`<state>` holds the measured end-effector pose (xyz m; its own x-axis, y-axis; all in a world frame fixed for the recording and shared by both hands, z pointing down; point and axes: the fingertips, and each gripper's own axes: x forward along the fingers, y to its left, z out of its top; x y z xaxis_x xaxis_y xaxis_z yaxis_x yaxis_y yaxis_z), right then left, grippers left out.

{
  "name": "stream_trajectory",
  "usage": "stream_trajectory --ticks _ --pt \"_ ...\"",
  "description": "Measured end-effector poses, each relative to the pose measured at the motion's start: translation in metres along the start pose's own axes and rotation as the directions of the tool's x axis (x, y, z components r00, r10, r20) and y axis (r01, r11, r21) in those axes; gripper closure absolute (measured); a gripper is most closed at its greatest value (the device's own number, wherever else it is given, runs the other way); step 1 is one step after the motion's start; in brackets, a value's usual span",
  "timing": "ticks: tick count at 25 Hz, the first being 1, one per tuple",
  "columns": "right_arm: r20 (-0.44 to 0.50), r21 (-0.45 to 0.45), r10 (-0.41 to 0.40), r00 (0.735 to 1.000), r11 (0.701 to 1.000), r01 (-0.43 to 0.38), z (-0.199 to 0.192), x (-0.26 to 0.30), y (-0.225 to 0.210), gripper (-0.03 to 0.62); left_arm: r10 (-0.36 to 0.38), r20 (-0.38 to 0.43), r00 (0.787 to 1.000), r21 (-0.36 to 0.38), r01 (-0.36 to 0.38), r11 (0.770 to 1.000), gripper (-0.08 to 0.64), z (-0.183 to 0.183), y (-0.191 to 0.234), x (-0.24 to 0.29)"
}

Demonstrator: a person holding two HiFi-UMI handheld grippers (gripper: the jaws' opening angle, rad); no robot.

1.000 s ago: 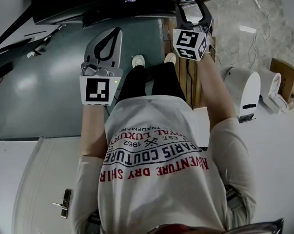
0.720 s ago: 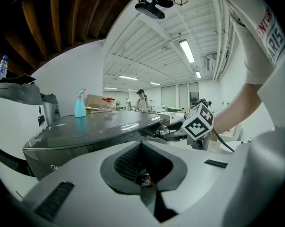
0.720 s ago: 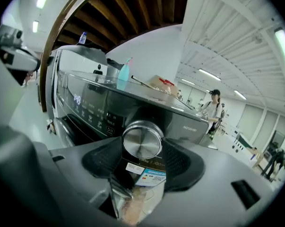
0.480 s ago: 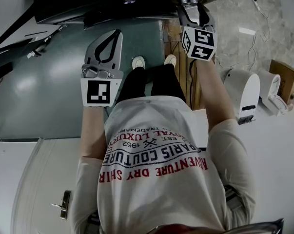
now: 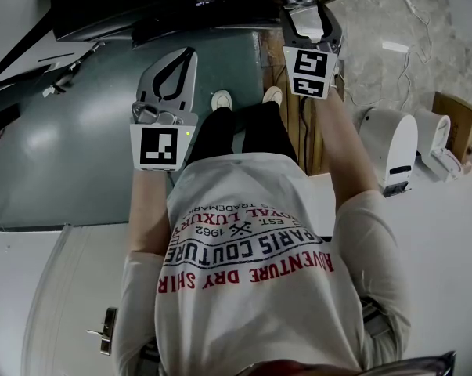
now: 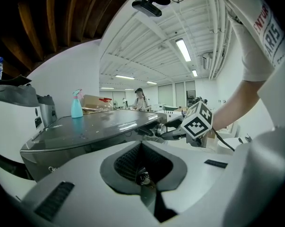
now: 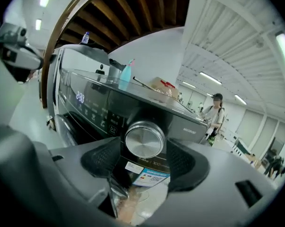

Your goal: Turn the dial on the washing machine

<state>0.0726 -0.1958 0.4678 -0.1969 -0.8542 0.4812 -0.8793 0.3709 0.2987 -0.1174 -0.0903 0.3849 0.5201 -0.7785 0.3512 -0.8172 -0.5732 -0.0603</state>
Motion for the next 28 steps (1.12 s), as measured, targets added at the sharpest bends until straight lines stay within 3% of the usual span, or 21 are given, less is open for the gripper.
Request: stream_trajectory --ticks 6,15,17,22,28 --pt "0.027 -0.197 -0.032 0.999 0.980 0.036 -0.004 0.000 0.003 0.291 -0.009 -0.008 1.000 0.009 0.009 1.000 0.543 -0.005 -0.002 0.000" --pt "0.011 -0.289 -0.071 0.997 0.955 0.072 -0.002 0.006 0.001 0.307 0.001 -0.009 1.000 -0.041 -0.002 0.999 0.543 -0.009 0.004 -0.003" --pt "0.009 -0.265 -0.066 0.998 0.962 0.066 -0.002 0.006 0.002 0.308 0.009 -0.009 1.000 -0.035 -0.009 0.999 0.543 -0.010 0.006 -0.005" --pt "-0.009 -0.109 -0.023 1.000 0.994 0.022 0.000 0.006 -0.001 0.308 0.003 -0.015 1.000 -0.001 -0.003 1.000 0.543 -0.010 0.006 -0.006" --pt "-0.010 0.125 0.037 0.999 0.992 -0.035 -0.001 0.007 -0.008 0.308 -0.008 0.000 1.000 0.008 0.008 1.000 0.543 -0.003 0.003 -0.003"
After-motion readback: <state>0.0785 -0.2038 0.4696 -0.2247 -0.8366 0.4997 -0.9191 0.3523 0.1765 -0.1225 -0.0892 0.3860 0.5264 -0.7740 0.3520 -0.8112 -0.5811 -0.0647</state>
